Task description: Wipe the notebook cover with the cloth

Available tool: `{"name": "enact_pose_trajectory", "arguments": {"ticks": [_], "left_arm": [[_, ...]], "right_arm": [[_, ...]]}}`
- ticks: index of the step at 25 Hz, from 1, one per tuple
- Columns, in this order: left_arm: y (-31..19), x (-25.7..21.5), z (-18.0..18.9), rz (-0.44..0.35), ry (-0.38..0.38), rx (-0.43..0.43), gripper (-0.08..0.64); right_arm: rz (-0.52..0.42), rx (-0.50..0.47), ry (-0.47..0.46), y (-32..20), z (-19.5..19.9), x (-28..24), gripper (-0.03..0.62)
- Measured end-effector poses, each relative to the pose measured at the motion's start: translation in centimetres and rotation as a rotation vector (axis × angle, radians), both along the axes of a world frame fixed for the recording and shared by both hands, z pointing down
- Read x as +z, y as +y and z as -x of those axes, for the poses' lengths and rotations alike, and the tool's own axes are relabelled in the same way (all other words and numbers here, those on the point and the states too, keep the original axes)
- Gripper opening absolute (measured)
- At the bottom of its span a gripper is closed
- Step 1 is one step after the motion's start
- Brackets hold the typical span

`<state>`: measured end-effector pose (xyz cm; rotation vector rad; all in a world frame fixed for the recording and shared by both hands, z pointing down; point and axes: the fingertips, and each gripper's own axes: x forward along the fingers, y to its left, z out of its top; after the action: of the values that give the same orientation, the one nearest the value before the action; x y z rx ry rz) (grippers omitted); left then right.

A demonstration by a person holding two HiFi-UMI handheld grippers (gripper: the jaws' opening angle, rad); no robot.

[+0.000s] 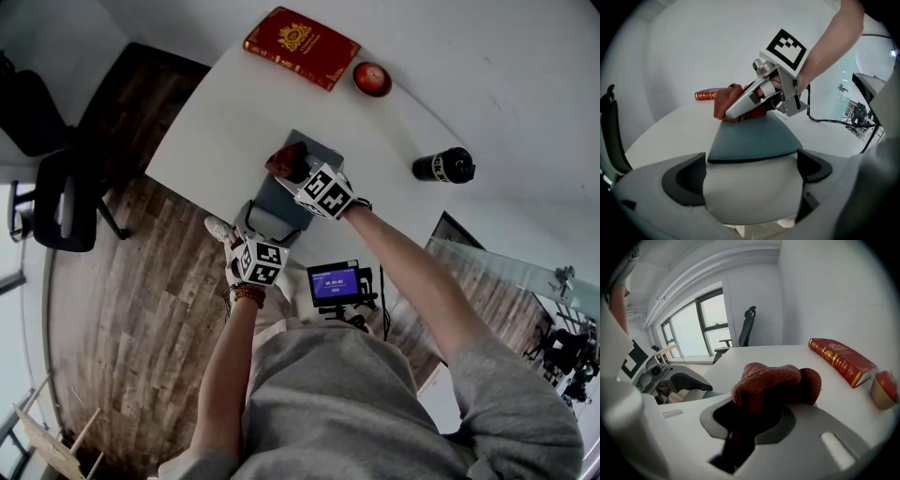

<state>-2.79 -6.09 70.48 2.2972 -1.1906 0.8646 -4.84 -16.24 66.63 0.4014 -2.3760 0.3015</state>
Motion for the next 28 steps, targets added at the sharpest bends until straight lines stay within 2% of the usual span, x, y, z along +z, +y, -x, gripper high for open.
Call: {"name": "enact_pose_trajectory", "arguments": {"ticks": [19, 28], "left_arm": [[0.0, 0.0, 0.0, 0.001, 0.0, -0.001, 0.601], [0.0, 0.1, 0.3, 0.001, -0.001, 0.002, 0.601]], "right_arm": [[-0.009, -0.16, -0.01, 6.1, 2.7, -0.4, 0.087], [0.003, -0.199, -0.013, 8.1, 3.7, -0.2, 0.087]]}}
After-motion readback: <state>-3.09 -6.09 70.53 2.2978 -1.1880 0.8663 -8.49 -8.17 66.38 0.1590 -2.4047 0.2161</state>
